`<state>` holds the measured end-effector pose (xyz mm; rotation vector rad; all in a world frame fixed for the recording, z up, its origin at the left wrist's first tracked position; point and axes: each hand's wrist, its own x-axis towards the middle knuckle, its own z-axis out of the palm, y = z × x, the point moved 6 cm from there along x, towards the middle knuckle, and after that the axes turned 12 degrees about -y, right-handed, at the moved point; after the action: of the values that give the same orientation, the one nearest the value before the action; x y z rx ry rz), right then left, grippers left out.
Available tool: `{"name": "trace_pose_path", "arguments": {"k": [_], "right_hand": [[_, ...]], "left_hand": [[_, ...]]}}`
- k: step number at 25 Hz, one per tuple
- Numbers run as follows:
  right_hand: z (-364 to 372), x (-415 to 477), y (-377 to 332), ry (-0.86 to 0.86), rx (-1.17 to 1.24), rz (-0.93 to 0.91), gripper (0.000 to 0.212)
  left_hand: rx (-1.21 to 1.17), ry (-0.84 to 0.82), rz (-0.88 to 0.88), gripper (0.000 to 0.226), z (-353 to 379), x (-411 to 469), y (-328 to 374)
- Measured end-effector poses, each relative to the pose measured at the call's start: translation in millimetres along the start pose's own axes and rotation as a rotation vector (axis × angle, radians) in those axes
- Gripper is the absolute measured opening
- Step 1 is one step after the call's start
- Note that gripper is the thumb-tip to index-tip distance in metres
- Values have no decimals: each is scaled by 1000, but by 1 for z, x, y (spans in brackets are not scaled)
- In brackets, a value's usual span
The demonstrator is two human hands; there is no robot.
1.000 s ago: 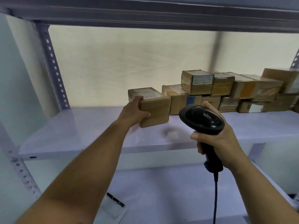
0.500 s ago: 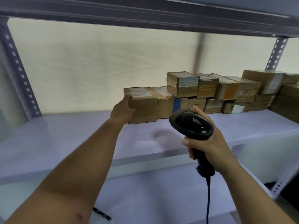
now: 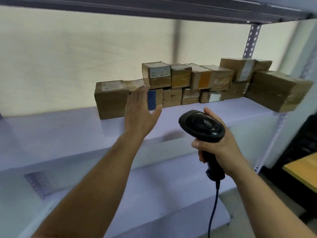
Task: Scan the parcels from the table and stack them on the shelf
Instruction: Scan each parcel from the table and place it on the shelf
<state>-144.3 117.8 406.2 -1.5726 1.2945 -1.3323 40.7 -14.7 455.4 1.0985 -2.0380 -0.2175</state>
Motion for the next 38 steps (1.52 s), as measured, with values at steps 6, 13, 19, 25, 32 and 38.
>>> {"name": "trace_pose_path", "arguments": {"k": [6, 13, 19, 25, 32, 38], "right_hand": [[-96, -81, 26, 101, 56, 34, 96], [-220, -188, 50, 259, 107, 71, 97], [-316, -275, 57, 392, 42, 111, 101], [-388, -352, 60, 560, -19, 129, 107], [-468, -430, 61, 750, -76, 175, 103], [-551, -477, 77, 897, -148, 268, 99]], "left_hand": [[-80, -235, 62, 68, 120, -55, 112], [-107, -431, 105, 74, 242, -95, 242], [-195, -513, 207, 75, 313, -124, 358], [-255, -626, 341, 75, 371, -148, 455], [-345, -738, 508, 73, 440, -169, 566], [-431, -847, 592, 71, 524, -173, 653]]}}
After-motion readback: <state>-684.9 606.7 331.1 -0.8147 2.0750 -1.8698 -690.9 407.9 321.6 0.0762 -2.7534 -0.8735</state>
